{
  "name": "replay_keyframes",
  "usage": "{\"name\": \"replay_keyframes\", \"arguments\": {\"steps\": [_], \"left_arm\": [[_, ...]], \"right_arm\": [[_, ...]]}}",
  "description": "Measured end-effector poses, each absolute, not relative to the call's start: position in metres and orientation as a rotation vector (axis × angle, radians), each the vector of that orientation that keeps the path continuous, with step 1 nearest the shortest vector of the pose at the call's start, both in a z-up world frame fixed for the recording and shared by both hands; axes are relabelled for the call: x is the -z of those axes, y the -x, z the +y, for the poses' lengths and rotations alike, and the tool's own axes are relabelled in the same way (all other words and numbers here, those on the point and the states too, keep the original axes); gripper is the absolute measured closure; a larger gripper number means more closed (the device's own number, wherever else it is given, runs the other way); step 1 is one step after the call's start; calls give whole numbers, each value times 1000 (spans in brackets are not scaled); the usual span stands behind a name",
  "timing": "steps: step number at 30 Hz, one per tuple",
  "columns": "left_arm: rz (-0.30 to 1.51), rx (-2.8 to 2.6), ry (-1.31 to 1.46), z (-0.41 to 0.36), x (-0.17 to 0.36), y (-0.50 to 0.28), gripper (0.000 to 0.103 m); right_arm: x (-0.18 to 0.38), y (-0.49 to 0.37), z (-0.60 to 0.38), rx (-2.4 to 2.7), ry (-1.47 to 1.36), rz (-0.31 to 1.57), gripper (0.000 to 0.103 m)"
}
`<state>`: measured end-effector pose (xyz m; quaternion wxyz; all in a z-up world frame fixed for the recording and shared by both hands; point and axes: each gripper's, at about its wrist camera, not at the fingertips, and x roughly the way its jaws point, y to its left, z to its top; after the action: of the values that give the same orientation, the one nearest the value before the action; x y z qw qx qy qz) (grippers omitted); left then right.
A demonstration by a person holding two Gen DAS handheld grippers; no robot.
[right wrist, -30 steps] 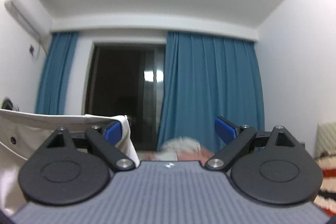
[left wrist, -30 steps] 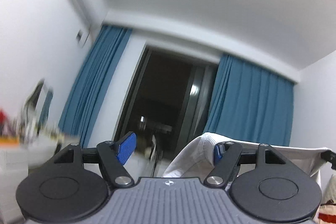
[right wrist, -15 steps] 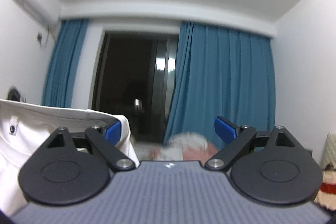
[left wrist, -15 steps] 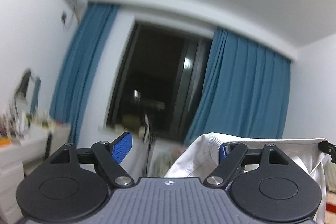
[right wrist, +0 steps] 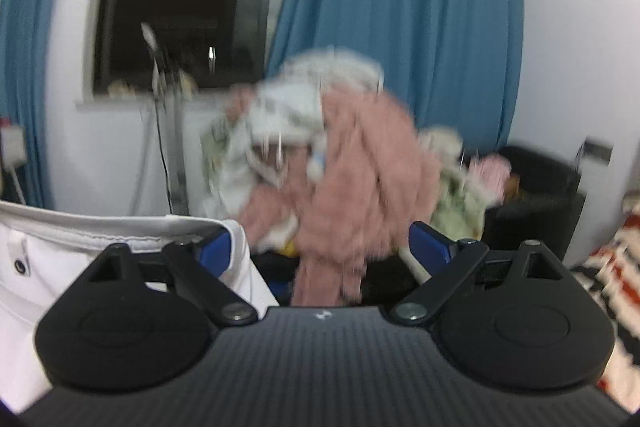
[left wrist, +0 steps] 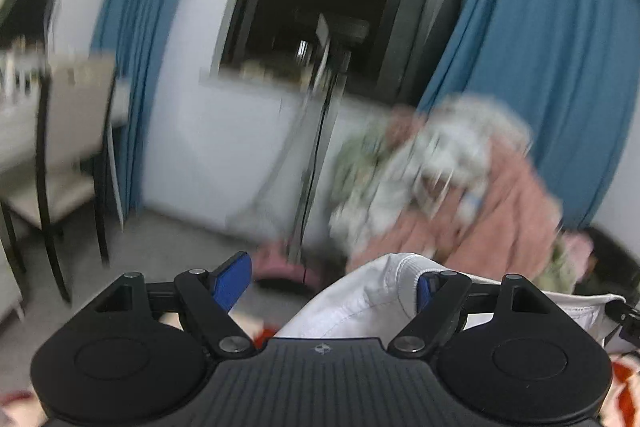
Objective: Fold clothes
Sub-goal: 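Lay the T-shirt flat on the bed and open the left gripper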
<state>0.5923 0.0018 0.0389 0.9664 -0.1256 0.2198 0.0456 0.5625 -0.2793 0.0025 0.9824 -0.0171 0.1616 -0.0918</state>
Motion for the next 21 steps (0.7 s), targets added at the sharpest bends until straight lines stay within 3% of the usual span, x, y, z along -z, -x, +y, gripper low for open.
{"name": "replay_keyframes", "arguments": {"steps": [4,7,10,11,14,21], "left_arm": [[657,-105,241,32,62,-693,24],[782,-95,239,41,112,-724,26],[880,-68,220,56,142,-743,16],[925,-31,183,56,140,-749,11],[1018,40,1,48,126,-745,12],[932,157,16,52,62,-696,7]], "right_arm": [[81,-638,-277,153,6,530,11],[131,-674,-275,98,-2,702,11],[153,-695,-270,23,37,843,11],[153,-698,-268,5,57,856,11],[144,-702,-261,-89,51,890,11],[101,-677,-243,-203,-9,828,11]]}}
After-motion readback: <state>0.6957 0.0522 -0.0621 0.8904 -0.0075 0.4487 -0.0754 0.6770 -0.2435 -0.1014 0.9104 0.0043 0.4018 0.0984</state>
